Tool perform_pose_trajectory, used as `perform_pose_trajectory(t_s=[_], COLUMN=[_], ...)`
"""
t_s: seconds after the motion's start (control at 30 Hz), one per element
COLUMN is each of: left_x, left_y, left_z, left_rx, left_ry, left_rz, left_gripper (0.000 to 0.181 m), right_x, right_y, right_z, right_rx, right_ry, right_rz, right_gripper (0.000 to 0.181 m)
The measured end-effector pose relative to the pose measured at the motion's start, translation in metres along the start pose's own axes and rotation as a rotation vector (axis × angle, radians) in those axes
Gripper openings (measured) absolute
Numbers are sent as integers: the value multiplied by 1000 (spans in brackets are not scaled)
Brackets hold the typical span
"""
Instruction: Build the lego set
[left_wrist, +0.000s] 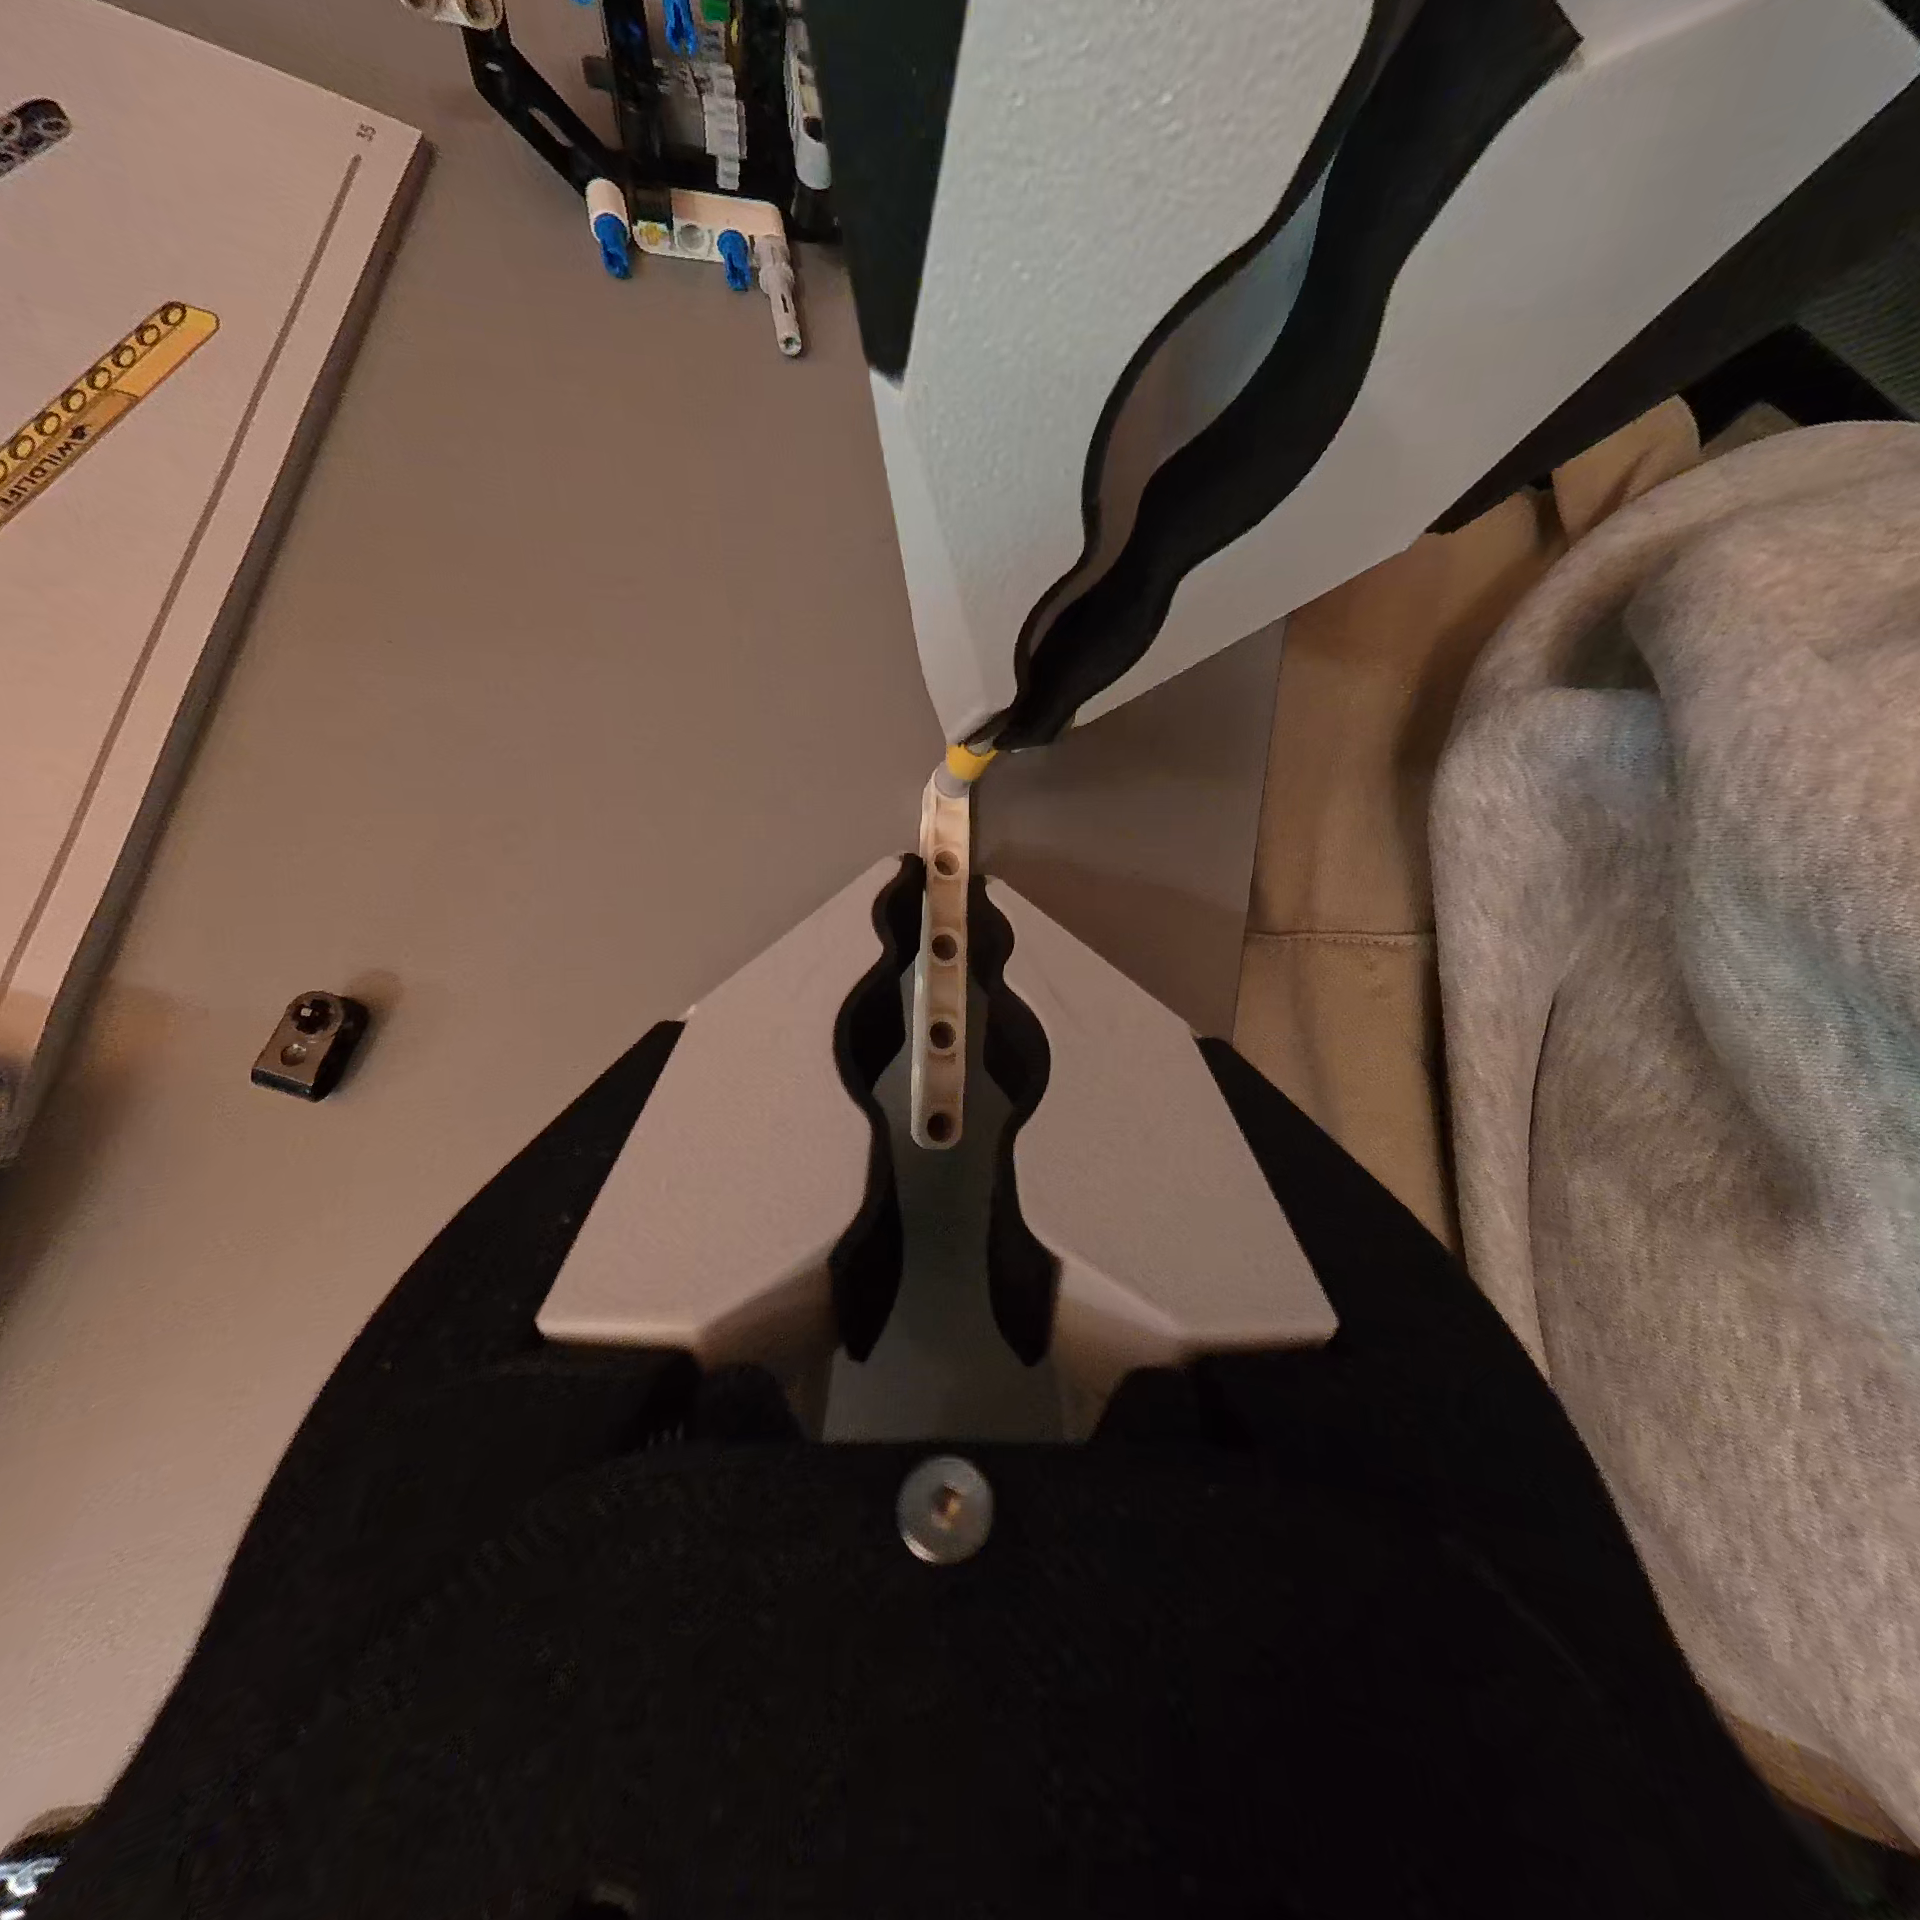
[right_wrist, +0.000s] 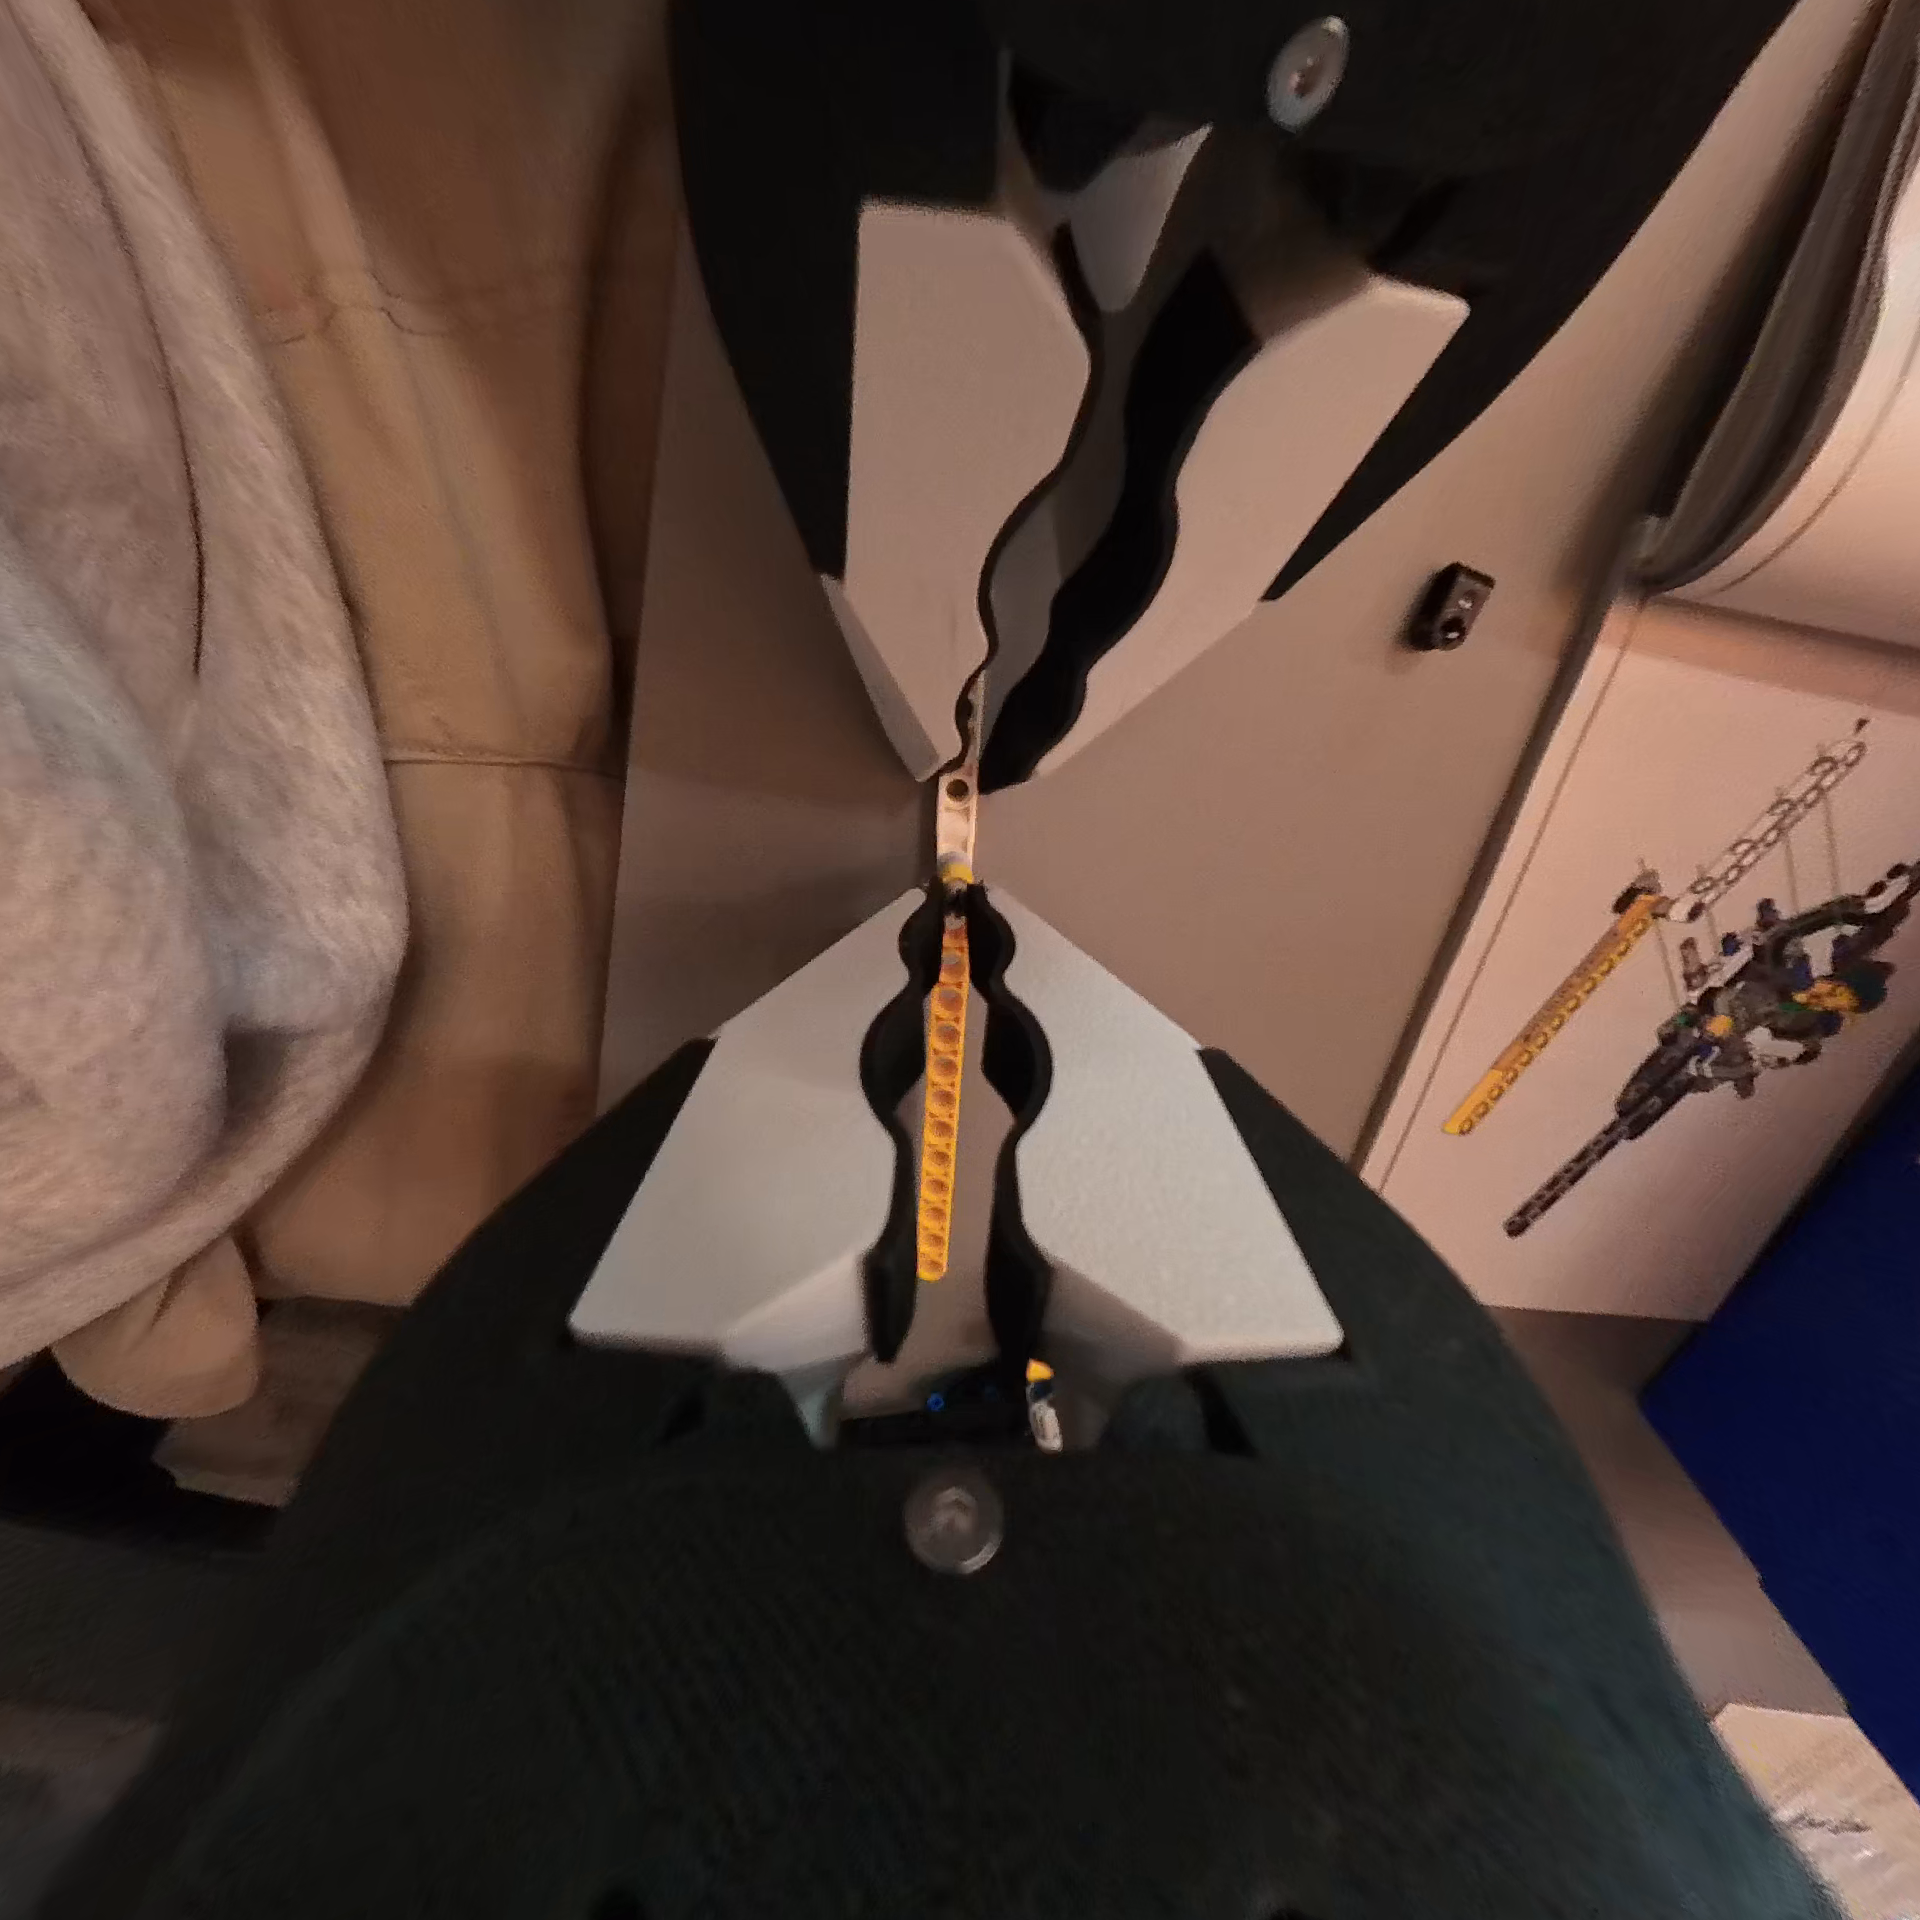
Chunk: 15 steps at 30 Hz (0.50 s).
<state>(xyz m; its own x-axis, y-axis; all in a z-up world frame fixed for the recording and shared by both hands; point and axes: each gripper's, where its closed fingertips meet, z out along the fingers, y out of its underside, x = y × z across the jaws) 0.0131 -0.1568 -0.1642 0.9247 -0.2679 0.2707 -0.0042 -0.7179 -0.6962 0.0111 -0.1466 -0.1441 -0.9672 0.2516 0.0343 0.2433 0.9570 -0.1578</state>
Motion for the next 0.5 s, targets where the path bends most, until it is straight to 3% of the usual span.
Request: perform_pose_trajectory(t_s=[0.5], left_x=[0], left_y=[0], left_z=[0], left_rx=[-1], left_ry=[4], left_rz=[-6], left_gripper=[7], right_x=[1], right_y=[1], right_z=[2], right_rx=[-23], right_ry=[-12], right_rz=[19], right_gripper=[2])
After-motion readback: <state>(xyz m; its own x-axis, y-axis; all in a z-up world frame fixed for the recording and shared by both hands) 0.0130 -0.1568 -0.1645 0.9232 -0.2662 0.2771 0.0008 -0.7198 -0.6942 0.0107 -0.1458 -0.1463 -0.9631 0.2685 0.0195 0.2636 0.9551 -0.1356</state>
